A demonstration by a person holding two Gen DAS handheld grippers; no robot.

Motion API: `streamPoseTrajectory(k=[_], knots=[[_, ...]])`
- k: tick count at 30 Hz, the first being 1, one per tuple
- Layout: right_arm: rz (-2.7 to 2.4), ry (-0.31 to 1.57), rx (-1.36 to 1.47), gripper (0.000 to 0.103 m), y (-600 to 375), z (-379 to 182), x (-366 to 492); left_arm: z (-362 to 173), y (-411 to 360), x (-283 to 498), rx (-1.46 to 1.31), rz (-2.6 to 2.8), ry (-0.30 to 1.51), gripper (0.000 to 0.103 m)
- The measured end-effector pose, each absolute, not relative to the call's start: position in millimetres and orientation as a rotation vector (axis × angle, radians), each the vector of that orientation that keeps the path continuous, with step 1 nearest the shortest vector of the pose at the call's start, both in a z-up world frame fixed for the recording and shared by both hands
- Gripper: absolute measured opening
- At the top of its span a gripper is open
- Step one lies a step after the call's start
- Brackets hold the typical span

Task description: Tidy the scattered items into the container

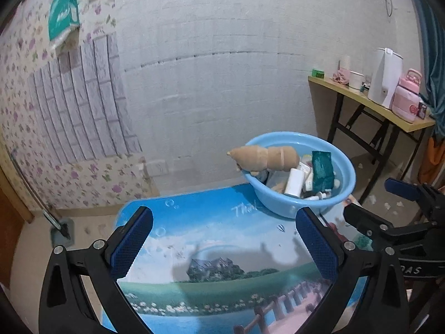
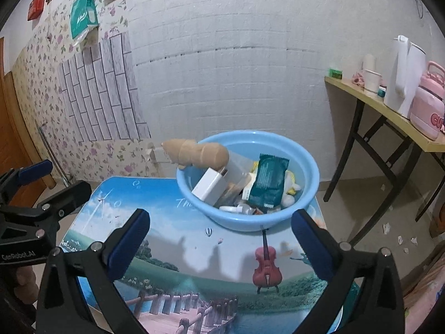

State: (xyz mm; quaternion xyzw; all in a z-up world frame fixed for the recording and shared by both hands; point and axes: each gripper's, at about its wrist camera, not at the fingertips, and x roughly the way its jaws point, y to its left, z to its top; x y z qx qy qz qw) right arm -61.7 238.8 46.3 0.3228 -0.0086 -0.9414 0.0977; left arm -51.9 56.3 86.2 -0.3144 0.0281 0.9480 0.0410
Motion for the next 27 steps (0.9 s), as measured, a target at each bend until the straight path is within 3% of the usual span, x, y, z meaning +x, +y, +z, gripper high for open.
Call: streamPoseTrajectory(k=[27], knots=[[-2.85, -0.029, 0.879, 0.103, 236.2, 49.0, -55.1, 69.6, 45.3, -50.2, -1.016, 2.963, 0.102, 0.103]])
